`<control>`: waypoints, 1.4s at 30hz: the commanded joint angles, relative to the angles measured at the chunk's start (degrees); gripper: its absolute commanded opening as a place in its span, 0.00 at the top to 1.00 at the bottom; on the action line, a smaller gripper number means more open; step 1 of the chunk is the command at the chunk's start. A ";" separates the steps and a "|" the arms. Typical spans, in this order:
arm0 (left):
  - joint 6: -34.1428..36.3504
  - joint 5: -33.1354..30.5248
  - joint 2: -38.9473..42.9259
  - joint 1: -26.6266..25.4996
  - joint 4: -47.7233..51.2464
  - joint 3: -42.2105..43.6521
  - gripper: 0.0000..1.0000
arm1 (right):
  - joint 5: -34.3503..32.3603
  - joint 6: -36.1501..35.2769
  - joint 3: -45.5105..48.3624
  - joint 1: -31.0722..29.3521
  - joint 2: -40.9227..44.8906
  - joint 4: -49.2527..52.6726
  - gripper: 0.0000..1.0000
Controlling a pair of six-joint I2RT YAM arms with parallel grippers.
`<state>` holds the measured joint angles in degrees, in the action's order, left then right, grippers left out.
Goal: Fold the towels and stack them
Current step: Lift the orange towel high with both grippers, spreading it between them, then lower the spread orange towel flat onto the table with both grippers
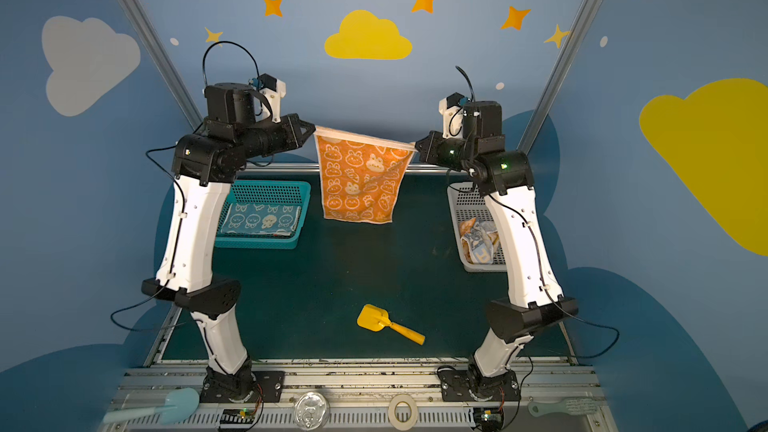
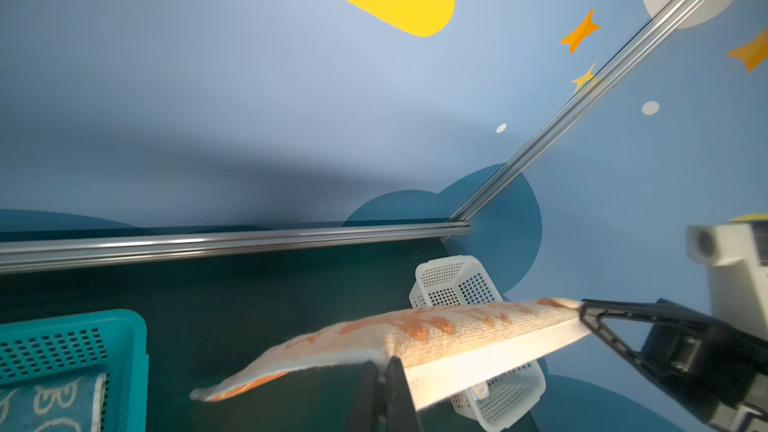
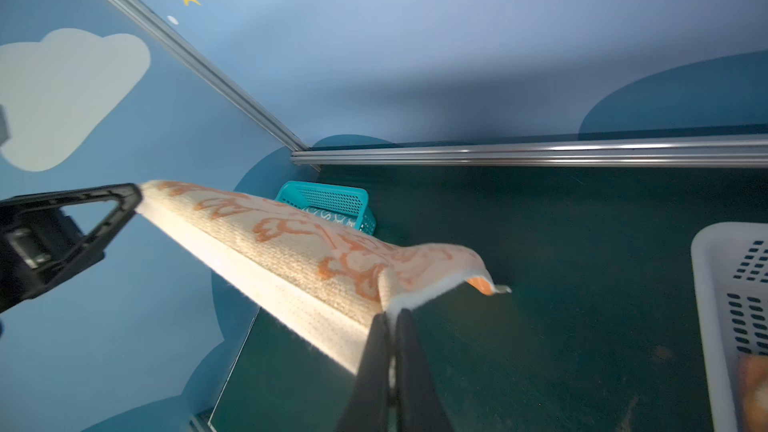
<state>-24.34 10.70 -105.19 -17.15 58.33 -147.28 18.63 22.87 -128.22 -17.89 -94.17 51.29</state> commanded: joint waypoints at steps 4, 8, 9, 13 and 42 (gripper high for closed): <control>3.50 -7.95 13.18 -0.58 -1.90 5.75 0.97 | -2.37 -4.50 3.32 0.87 11.02 2.85 1.00; 3.19 -10.43 20.46 -4.10 -4.88 11.96 0.97 | -2.33 -4.57 6.43 0.89 16.73 1.54 1.00; 2.63 -10.23 21.59 -4.38 -5.43 12.97 0.97 | -2.29 -4.32 7.30 0.89 17.69 0.93 1.00; 1.34 -9.35 22.59 -4.50 -6.07 14.76 0.97 | -2.11 -3.20 9.05 0.96 19.23 -1.08 1.00; 2.45 2.30 -28.56 5.79 -8.61 0.74 0.97 | 5.70 -2.02 -3.14 9.23 -29.12 0.74 1.00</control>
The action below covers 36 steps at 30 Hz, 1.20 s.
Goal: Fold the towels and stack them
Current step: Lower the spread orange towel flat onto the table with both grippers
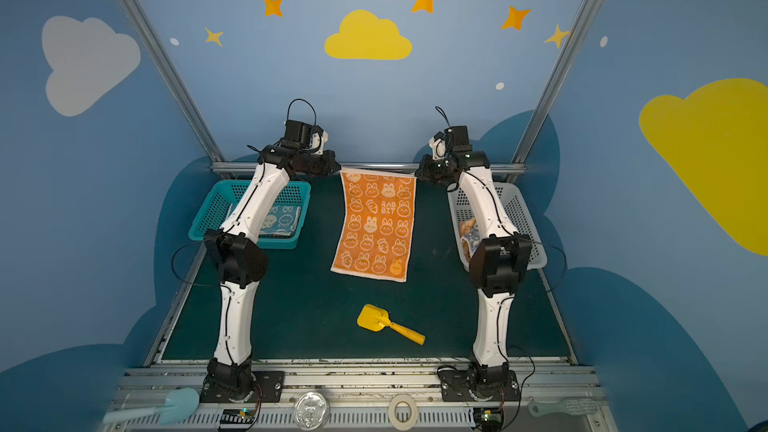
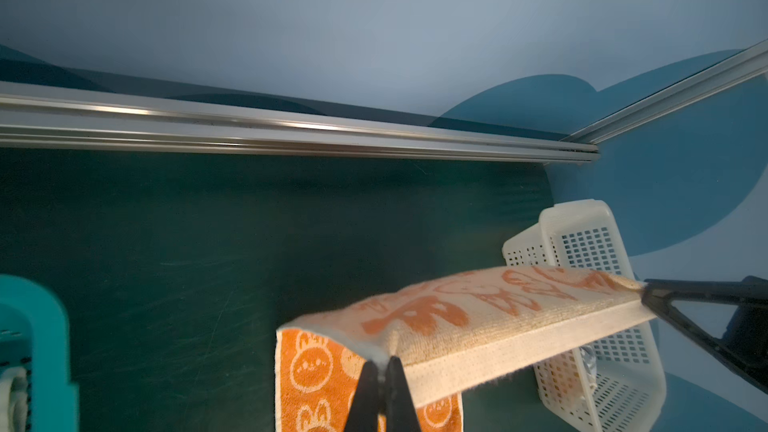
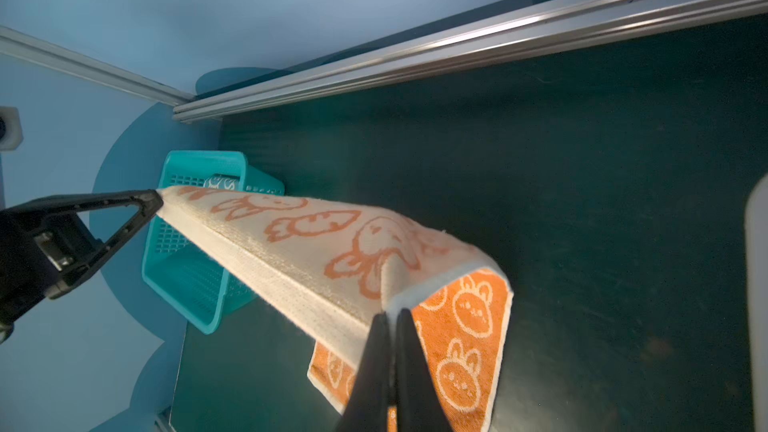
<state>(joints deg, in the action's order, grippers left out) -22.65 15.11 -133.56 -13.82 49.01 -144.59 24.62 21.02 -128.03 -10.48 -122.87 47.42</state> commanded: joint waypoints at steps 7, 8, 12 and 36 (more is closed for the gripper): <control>0.09 -0.09 5.95 1.99 -4.91 15.28 0.97 | 0.32 0.31 11.93 1.54 4.56 -0.81 1.00; -0.19 -0.74 7.58 1.81 -6.57 18.95 0.97 | 0.26 0.44 14.13 1.52 5.34 -1.49 1.00; -1.59 -1.32 14.67 1.06 -13.36 34.12 0.97 | 0.97 1.08 23.25 0.99 7.92 -3.99 1.00; -2.68 -8.38 30.38 -5.98 -19.93 66.42 0.97 | -3.63 6.50 44.27 -5.26 16.93 -2.03 1.00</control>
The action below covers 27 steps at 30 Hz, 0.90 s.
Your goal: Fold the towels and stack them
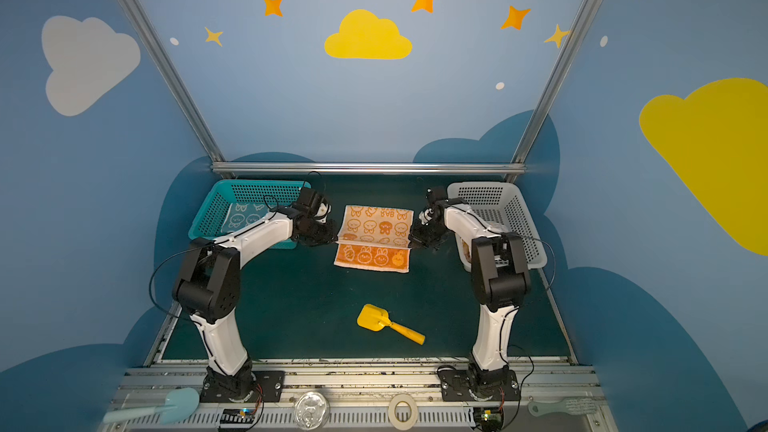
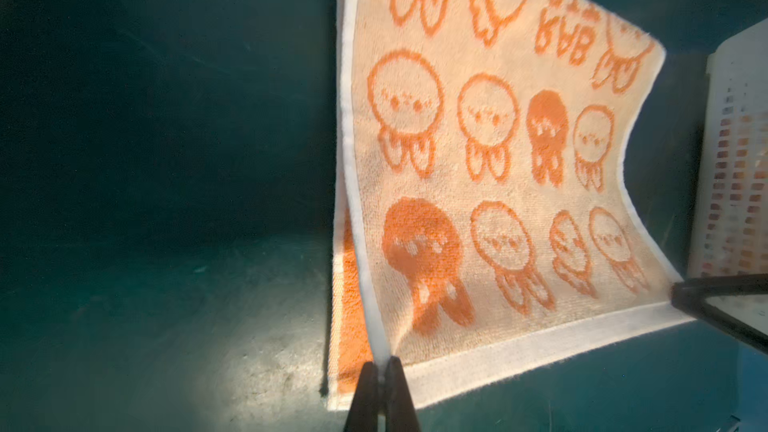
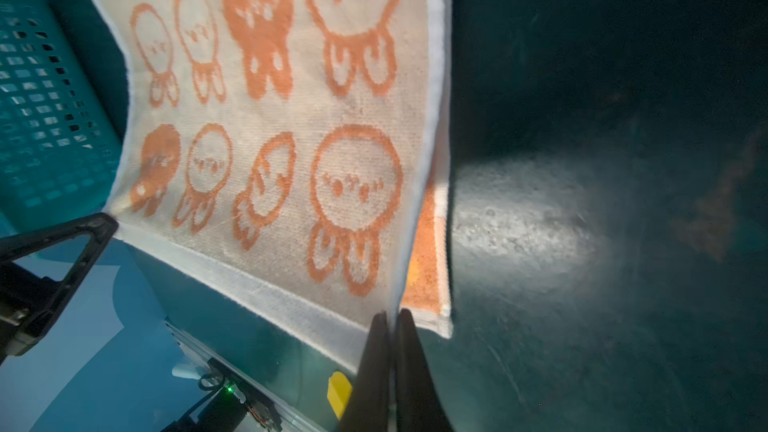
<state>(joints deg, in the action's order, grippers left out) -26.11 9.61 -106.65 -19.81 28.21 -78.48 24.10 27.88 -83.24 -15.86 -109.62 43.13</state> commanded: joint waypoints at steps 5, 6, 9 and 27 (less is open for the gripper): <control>0.58 -3.36 5.28 -0.68 -0.04 4.01 0.97 | -3.88 -0.12 4.44 -1.60 4.08 0.33 1.00; 0.38 -3.31 5.54 -0.88 -0.40 5.03 0.97 | -3.81 0.11 5.82 -2.14 3.82 -0.57 1.00; -0.12 -2.93 5.36 -1.75 -1.71 7.53 0.97 | -4.07 0.59 8.35 -3.27 2.07 -2.70 1.00; 1.09 -3.06 -6.15 -3.87 -0.55 3.39 0.97 | -4.54 0.86 2.11 -2.78 -9.12 -2.91 1.00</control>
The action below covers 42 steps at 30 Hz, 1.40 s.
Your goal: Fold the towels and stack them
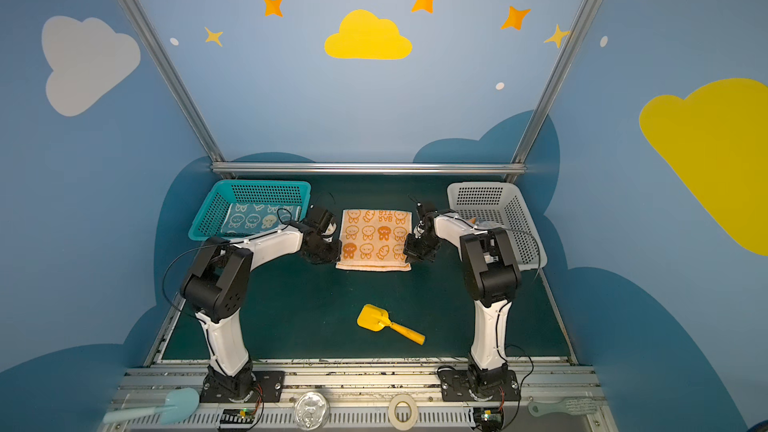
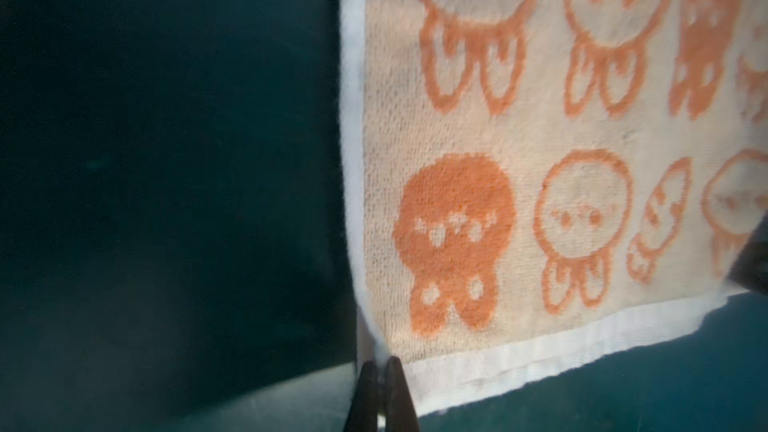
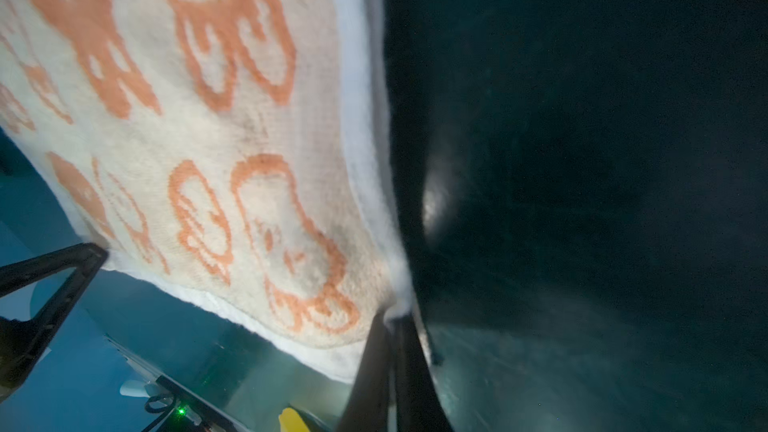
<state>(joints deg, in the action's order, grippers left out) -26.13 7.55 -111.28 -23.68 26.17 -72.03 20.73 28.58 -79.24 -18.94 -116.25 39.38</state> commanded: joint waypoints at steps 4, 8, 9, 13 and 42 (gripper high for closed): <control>2.14 -1.82 -2.38 0.13 4.17 -6.80 0.97 | -0.70 -0.18 -4.98 0.54 -2.92 2.82 1.00; 2.74 -3.53 0.02 0.29 6.32 -9.26 0.97 | -0.74 -0.69 -7.25 1.21 -0.38 5.05 1.00; 2.90 -3.72 0.62 0.39 6.74 -9.75 0.97 | -0.73 -0.79 -7.70 1.37 0.37 5.56 1.00; 3.12 -4.21 3.10 0.39 8.41 -11.42 0.97 | -0.98 -1.48 -9.09 2.22 3.65 7.73 1.00; 0.28 -0.43 1.97 -2.07 -1.93 3.65 0.97 | -2.98 -1.16 2.30 0.21 2.78 2.00 1.00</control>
<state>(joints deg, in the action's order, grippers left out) -25.78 6.33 -108.16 -25.76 25.32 -68.47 18.94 27.83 -78.06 -18.83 -112.53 41.91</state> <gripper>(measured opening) 0.049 0.052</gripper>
